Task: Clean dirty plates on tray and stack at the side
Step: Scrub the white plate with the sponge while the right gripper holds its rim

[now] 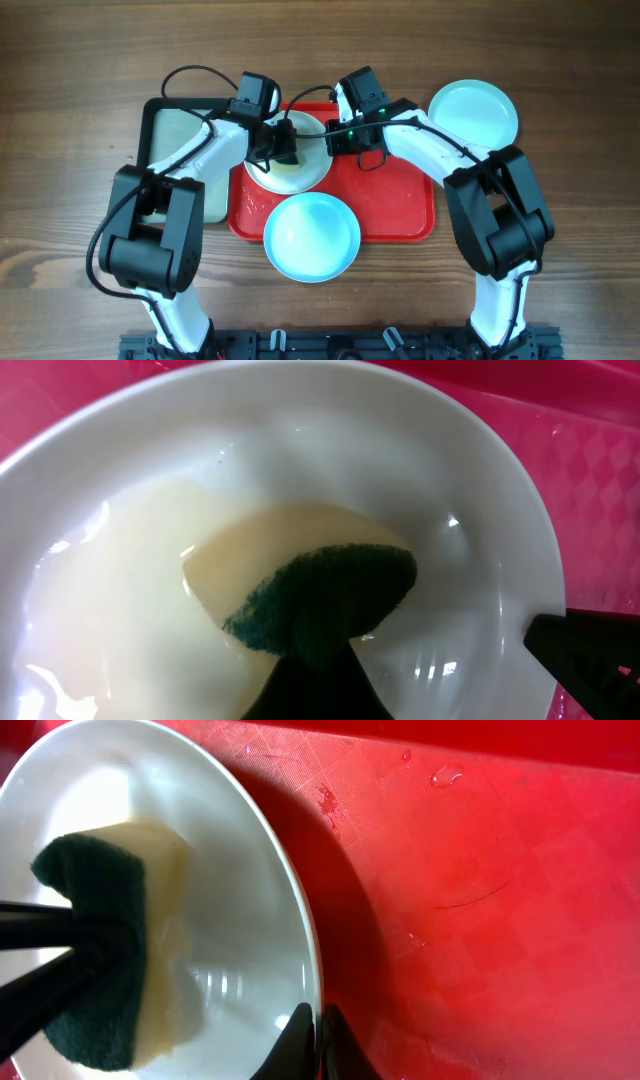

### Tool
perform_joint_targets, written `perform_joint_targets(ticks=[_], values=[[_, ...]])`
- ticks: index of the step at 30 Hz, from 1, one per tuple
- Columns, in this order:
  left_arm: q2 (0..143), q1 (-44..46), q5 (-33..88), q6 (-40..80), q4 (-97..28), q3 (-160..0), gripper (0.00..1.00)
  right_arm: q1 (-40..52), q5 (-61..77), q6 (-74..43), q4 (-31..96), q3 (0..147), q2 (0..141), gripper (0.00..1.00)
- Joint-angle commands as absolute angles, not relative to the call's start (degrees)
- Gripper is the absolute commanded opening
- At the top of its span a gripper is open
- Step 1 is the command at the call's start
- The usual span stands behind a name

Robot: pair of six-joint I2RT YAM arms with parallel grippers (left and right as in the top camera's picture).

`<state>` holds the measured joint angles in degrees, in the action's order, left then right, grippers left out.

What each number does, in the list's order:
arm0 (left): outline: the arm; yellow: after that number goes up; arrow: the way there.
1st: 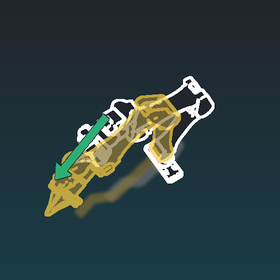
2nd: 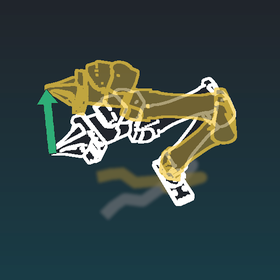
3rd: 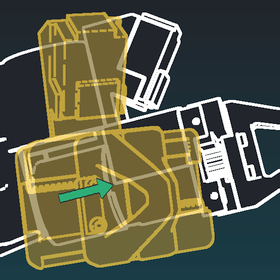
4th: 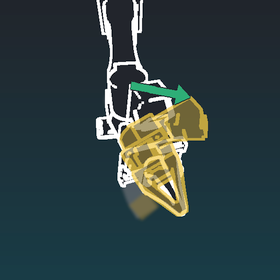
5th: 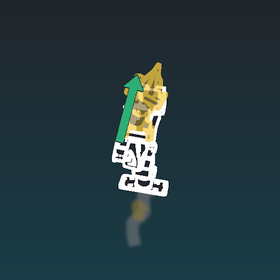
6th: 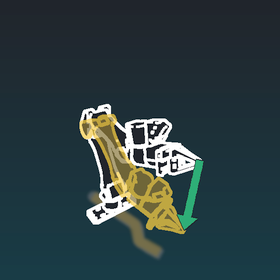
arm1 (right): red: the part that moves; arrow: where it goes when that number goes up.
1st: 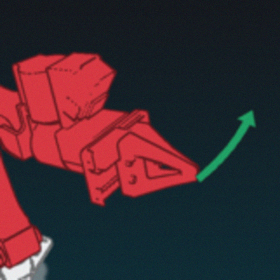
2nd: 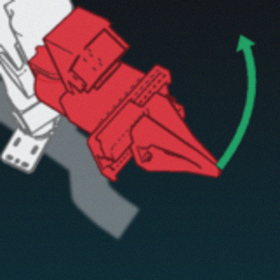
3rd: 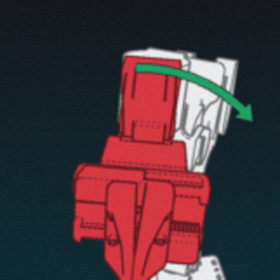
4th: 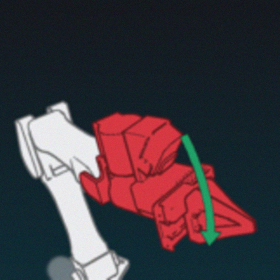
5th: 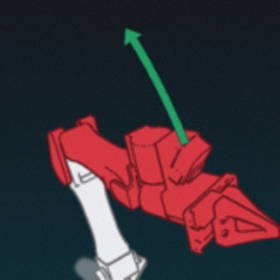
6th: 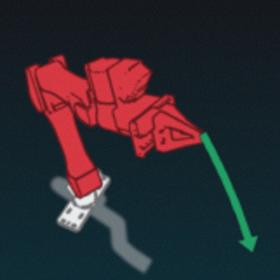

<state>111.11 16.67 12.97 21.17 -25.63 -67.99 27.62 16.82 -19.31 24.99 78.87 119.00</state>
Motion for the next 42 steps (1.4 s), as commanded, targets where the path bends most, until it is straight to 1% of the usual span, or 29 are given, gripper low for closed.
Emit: perform_joint_targets(ticks=[1, 7, 11, 13, 17, 20, 22, 25, 35, 39, 42], values=[[113.4, 19.2, 16.6, 21.5, -26.3, -65.6, 0.04, 29.5, 20.6, -19.7, 24.2, 78.6, 119.8, 0.04], [113.4, 20.2, 26.2, 21.5, -21.3, -65.6, 0.04, 29.5, 20.6, -19.7, 24.2, 78.6, 119.8, 0.04], [111.7, 18.3, 26.4, 20.6, -21.7, -67.7, 0.04, 29.5, 20.6, -19.7, 24.2, 78.6, 119.8, 0.04], [107.4, 16.9, 26.3, 19.7, -22.2, -68.7, 0.04, 29.5, 20.6, -19.7, 24.2, 78.6, 119.8, 0.04], [100.2, 15.3, 20.8, 19.7, -24.3, -68.7, 0.04, 29.5, 20.6, -19.7, 24.2, 78.6, 119.8, 0.04], [95.2, 14.5, 13.7, 19.7, -29.1, -68.7, 0.04, 29.5, 20.6, -19.7, 24.2, 78.6, 119.8, 0.04], [94.4, 14.4, 10.1, 19.7, -31.9, -68.7, 0.04, 29.5, 20.6, -19.6, 24.2, 78.6, 119.8, 0.04], [95.9, 14.5, 6.2, 19.7, -36.9, -68.5, 0.04, 29.5, 20.6, -19.6, 24.1, 78.6, 119.8, 0.04], [105.7, 14.4, -0.4, 20.5, -37.6, -65.5, 0.04, 29.5, 20.6, -19.6, 24.2, 78.6, 119.8, 0.04], [108.5, 14.6, 0.3, 25.2, -37.6, -65.5, 0.04, 29.5, 20.6, -19.6, 24.2, 78.6, 119.8, 0.04], [110.3, 15.4, 4.5, 26.7, -36.4, -65.5, 0.04, 29.5, 20.6, -19.6, 24.2, 78.6, 119.8, 0.04]])
